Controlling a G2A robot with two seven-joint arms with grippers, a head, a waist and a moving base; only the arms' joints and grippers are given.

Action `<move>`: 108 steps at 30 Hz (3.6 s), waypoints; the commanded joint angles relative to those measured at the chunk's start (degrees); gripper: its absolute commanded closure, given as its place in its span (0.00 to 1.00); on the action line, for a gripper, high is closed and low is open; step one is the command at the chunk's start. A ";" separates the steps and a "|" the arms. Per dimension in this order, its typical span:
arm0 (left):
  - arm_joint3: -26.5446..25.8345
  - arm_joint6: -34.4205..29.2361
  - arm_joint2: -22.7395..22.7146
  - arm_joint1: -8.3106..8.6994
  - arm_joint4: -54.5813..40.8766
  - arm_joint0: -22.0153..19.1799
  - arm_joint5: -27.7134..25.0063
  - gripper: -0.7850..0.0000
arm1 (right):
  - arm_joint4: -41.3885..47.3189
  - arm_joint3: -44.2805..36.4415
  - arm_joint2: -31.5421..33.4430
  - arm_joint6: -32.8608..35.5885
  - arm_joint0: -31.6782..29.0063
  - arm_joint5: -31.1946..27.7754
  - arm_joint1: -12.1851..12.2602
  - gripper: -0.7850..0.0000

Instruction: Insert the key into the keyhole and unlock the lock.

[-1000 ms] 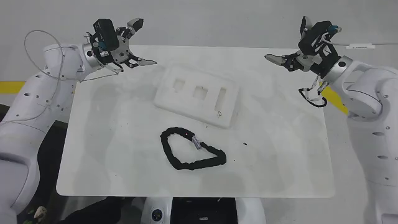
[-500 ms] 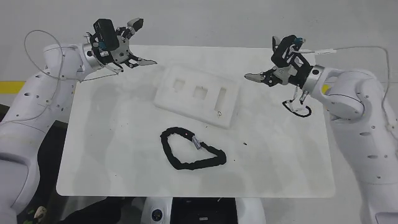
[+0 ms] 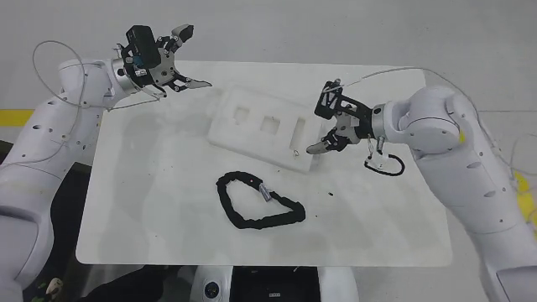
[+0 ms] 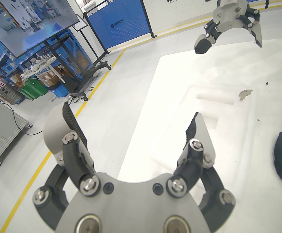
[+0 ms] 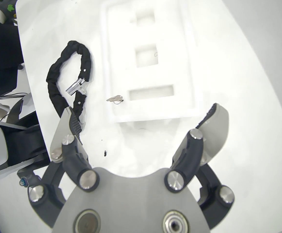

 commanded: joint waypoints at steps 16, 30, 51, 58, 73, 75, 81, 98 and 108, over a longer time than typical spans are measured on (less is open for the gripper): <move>-0.01 0.00 0.00 0.00 0.00 0.00 0.00 0.00 | 2.05 6.48 -10.70 2.11 6.09 0.97 -2.32 0.00; -0.01 0.00 0.00 0.00 0.00 0.00 0.00 0.00 | 2.09 6.31 -10.84 0.90 5.27 2.16 -2.34 0.00; -0.01 0.00 0.00 0.00 0.00 0.00 0.00 0.00 | -0.36 -5.92 -11.52 3.39 -0.84 34.24 -2.32 0.00; -0.01 0.00 0.00 0.00 0.00 0.00 0.00 0.00 | -1.23 -6.27 -10.87 0.41 -3.28 37.73 -2.28 0.27; -0.01 0.00 0.00 0.00 0.00 0.00 0.00 0.00 | -6.94 -6.88 -11.70 0.44 -3.75 43.34 -2.76 0.55; -0.01 0.00 0.00 0.00 0.00 0.00 0.00 0.00 | -7.51 -6.95 -11.83 0.49 -3.74 44.08 -2.87 0.56; -0.01 0.00 0.00 0.00 0.00 0.00 0.00 0.00 | -8.17 -6.19 -12.18 0.03 -3.63 44.78 -3.28 0.66; -0.01 0.00 0.00 0.00 0.00 0.00 0.00 0.00 | -13.55 -5.70 -12.23 0.38 -3.41 50.35 -4.11 1.00; -0.01 0.00 0.00 0.00 0.00 0.00 0.00 0.00 | -21.64 -7.64 -11.06 2.36 -3.40 55.48 -4.03 1.00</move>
